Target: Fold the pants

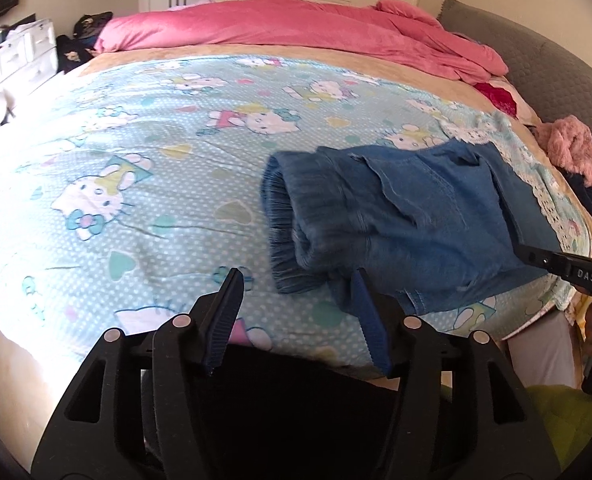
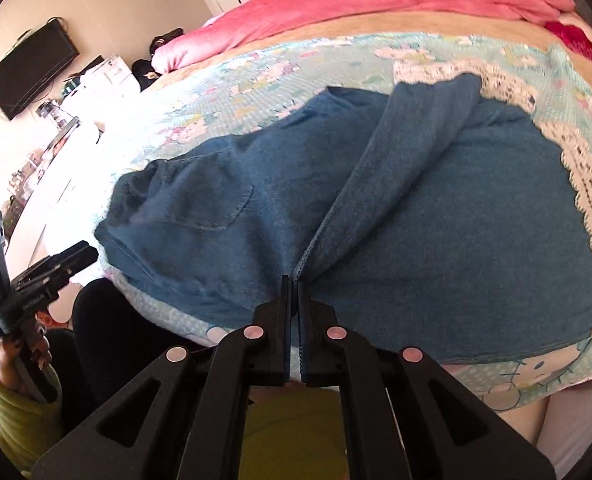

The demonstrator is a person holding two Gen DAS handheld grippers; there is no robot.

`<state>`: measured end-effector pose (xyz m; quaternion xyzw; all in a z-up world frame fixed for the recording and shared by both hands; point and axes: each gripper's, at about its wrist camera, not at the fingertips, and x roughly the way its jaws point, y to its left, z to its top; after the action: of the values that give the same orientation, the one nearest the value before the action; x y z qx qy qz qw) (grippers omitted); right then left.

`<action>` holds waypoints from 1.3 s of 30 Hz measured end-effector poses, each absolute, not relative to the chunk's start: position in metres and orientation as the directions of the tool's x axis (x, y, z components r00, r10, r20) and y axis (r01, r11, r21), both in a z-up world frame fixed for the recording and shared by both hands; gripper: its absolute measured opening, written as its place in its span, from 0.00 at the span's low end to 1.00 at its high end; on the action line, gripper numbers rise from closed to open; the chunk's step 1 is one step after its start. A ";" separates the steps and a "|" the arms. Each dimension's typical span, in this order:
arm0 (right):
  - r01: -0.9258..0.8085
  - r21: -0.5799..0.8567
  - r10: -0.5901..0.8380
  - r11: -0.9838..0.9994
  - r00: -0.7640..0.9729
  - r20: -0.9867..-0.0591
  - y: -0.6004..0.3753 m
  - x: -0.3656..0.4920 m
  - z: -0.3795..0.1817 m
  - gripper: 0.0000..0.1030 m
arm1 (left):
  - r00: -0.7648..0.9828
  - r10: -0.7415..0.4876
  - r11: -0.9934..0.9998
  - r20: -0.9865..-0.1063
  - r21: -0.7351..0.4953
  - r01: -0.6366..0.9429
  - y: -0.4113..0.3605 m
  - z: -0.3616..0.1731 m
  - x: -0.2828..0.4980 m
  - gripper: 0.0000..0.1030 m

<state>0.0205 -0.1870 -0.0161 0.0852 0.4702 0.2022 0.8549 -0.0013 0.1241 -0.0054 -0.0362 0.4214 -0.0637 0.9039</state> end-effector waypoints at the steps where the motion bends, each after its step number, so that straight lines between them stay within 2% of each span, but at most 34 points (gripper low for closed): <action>1: -0.273 0.331 0.426 0.903 0.475 -0.770 -0.186 0.019 -0.016 0.02 | 0.643 -0.143 0.989 -0.752 -0.131 0.067 0.128 -0.002 -0.003 0.47; 9: -0.312 0.337 0.450 0.888 0.437 -0.779 -0.182 0.007 -0.022 0.02 | 0.684 -0.160 0.987 -0.711 -0.105 0.122 0.098 0.028 0.009 0.47; 11: -0.332 0.332 0.456 0.883 0.436 -0.776 -0.182 0.004 -0.021 0.02 | 0.677 -0.130 0.991 -0.725 -0.069 0.116 0.089 0.024 0.023 0.58; 12: -0.334 0.331 0.456 0.883 0.433 -0.778 -0.182 0.003 -0.021 0.02 | 0.663 -0.103 0.994 -0.742 -0.057 0.090 0.089 0.017 0.033 0.60; 15: -0.329 0.342 0.461 0.880 0.424 -0.779 -0.186 0.004 -0.024 0.02 | 0.617 -0.112 0.992 -0.779 -0.127 0.020 0.106 -0.002 0.046 0.61; 17: -0.326 0.344 0.461 0.880 0.417 -0.783 -0.185 0.007 -0.025 0.02 | 0.595 -0.166 0.978 -0.786 -0.209 -0.003 0.117 -0.011 0.050 0.62; 18: -0.325 0.343 0.459 0.881 0.414 -0.787 -0.183 0.008 -0.027 0.02 | 0.594 -0.183 0.974 -0.783 -0.226 0.003 0.117 -0.013 0.051 0.60; 19: -0.326 0.339 0.456 0.882 0.410 -0.790 -0.181 0.008 -0.028 0.02 | 0.594 -0.199 0.972 -0.780 -0.234 0.020 0.115 -0.013 0.052 0.37; 20: -0.329 0.336 0.454 0.882 0.408 -0.792 -0.179 0.009 -0.028 0.02 | 0.593 -0.209 0.971 -0.777 -0.235 0.034 0.113 -0.013 0.052 0.24; 22: -0.348 0.324 0.456 0.880 0.424 -0.782 -0.175 0.005 -0.021 0.02 | 0.623 -0.188 0.977 -0.759 -0.211 0.038 0.113 -0.007 0.047 0.17; 25: -0.377 0.318 0.471 0.870 0.444 -0.762 -0.171 0.001 -0.011 0.02 | 0.639 -0.168 0.981 -0.751 -0.192 0.033 0.123 0.001 0.041 0.15; 31: -0.350 0.337 0.462 0.874 0.385 -0.799 -0.169 0.007 -0.028 0.05 | 0.612 -0.124 0.987 -0.781 -0.159 -0.003 0.131 -0.016 0.040 0.17; 32: -0.345 0.344 0.466 0.873 0.386 -0.797 -0.171 0.007 -0.026 0.05 | 0.618 -0.120 0.987 -0.777 -0.160 -0.010 0.132 -0.013 0.037 0.22; 35: -0.342 0.359 0.482 0.869 0.414 -0.773 -0.179 0.004 -0.012 0.07 | 0.672 -0.037 0.997 -0.739 -0.073 -0.025 0.130 0.011 0.024 0.25; 38: -0.346 0.338 0.473 0.876 0.473 -0.743 -0.182 0.002 0.006 0.17 | 0.702 -0.068 0.997 -0.709 -0.065 0.031 0.118 0.033 0.015 0.38; 39: -0.353 0.322 0.467 0.879 0.494 -0.734 -0.181 0.002 0.012 0.17 | 0.706 -0.081 0.997 -0.704 -0.064 0.050 0.114 0.036 0.014 0.39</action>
<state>0.0020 -0.1812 0.0118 0.0643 0.4434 0.2379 0.8618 0.0140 0.1135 0.0364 -0.0201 0.3821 -0.0353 0.9232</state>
